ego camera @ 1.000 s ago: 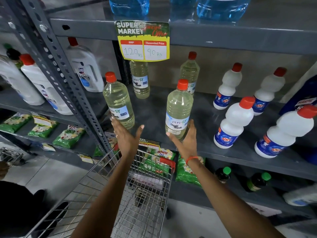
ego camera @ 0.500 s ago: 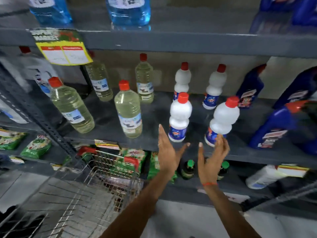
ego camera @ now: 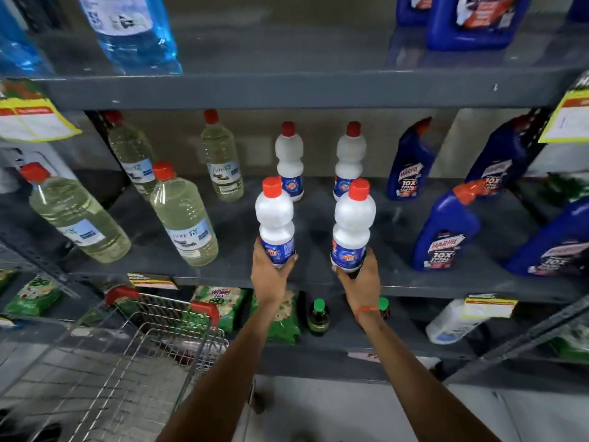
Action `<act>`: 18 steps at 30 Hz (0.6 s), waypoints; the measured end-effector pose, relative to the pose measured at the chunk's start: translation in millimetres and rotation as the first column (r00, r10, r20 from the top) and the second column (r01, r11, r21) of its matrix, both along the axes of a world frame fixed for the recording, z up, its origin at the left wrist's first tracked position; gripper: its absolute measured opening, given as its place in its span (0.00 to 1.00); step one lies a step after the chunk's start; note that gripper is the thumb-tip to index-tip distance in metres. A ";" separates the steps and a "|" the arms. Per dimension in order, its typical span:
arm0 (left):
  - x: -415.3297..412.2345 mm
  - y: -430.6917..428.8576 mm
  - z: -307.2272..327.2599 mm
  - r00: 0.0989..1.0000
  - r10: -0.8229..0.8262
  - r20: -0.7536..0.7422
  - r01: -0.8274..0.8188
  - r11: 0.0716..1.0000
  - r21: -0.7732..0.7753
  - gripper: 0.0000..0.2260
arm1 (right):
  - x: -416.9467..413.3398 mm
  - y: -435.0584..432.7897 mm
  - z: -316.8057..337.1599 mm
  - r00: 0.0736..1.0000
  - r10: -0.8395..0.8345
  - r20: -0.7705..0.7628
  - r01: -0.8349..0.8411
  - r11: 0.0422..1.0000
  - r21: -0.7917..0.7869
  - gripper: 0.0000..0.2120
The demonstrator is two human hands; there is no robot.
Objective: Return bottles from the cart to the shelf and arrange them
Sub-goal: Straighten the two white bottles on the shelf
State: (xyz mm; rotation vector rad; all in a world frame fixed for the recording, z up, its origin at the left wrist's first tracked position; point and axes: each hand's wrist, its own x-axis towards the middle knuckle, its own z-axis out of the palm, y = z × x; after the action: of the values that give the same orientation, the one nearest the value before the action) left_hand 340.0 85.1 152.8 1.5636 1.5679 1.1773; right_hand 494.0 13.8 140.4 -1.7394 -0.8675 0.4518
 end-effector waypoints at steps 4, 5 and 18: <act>-1.1 0.2 -3.5 1.000 -0.020 0.018 0.019 1.000 0.023 0.37 | 0.0 -2.2 0.8 0.999 0.038 0.008 -0.039 0.999 0.018 0.33; -1.4 0.8 -4.1 0.999 -0.022 0.025 0.021 0.999 0.024 0.37 | -0.6 -3.1 1.0 0.999 0.039 0.008 -0.039 0.999 0.013 0.34; -0.7 -3.0 -15.5 0.998 -0.055 0.016 0.054 0.998 0.044 0.33 | -3.8 -4.6 0.5 0.999 0.014 0.038 -0.014 1.000 0.004 0.35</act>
State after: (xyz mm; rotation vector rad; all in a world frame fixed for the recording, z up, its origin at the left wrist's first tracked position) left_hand 339.4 82.1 137.3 1.6101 1.4878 1.1997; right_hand 490.2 9.2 140.9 -1.7441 -0.9072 0.4269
